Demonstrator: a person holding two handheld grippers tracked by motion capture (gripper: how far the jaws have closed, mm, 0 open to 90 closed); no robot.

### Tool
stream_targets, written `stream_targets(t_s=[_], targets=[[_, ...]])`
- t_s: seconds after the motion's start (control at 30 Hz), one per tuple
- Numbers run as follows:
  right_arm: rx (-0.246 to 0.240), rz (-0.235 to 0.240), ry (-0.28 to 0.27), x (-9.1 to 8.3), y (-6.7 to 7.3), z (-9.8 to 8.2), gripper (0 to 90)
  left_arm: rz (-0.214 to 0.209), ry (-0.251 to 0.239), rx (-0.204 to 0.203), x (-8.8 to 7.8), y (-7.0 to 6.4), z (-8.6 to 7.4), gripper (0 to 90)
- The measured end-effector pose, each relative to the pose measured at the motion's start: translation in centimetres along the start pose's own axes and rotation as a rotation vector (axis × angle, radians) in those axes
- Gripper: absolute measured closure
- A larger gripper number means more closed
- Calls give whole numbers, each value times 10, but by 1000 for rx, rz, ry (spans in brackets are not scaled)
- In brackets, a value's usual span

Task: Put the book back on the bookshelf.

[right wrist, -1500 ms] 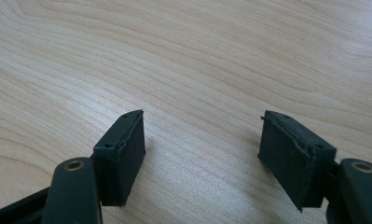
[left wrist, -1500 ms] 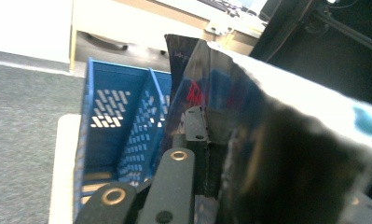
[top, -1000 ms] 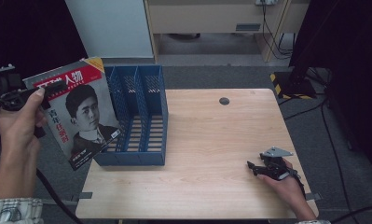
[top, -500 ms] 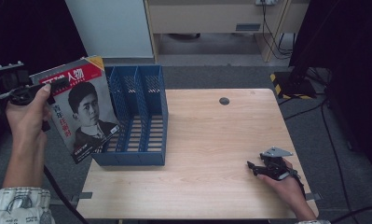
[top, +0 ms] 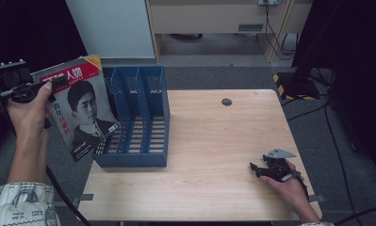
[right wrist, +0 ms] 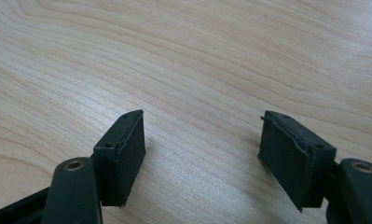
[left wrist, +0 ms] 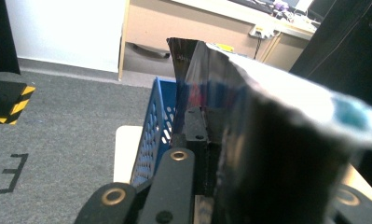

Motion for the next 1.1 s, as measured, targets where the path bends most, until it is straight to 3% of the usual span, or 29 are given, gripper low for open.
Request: stream_targets(t_s=[0.17,0.3,0.43,0.8,1.1], targets=[[1,-1,-1,0,0,0,314,-2,-17,11,3,0,0,864],[-1,-1,-1,0,0,0,314,-2,-2,16,8,-3,-2,864],[1,-1,0,0,0,0,314,-35,-11,-18,12,-9,-3,865],[0,-1,0,0,0,0,314,-70,-32,-29,20,-19,-5,864],[-1,-1,1,0,0,0,314,-75,-96,-35,23,-20,-5,864]])
Point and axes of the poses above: each handheld gripper's, and its own axes: x roughly forward along the jaws, z roughly out of its top, y roughly to its left, the point moved 10 cm from there along x, roughly forward along the jaws, and after that the axes turned 10 degrees about z, right-handed, at the moved point
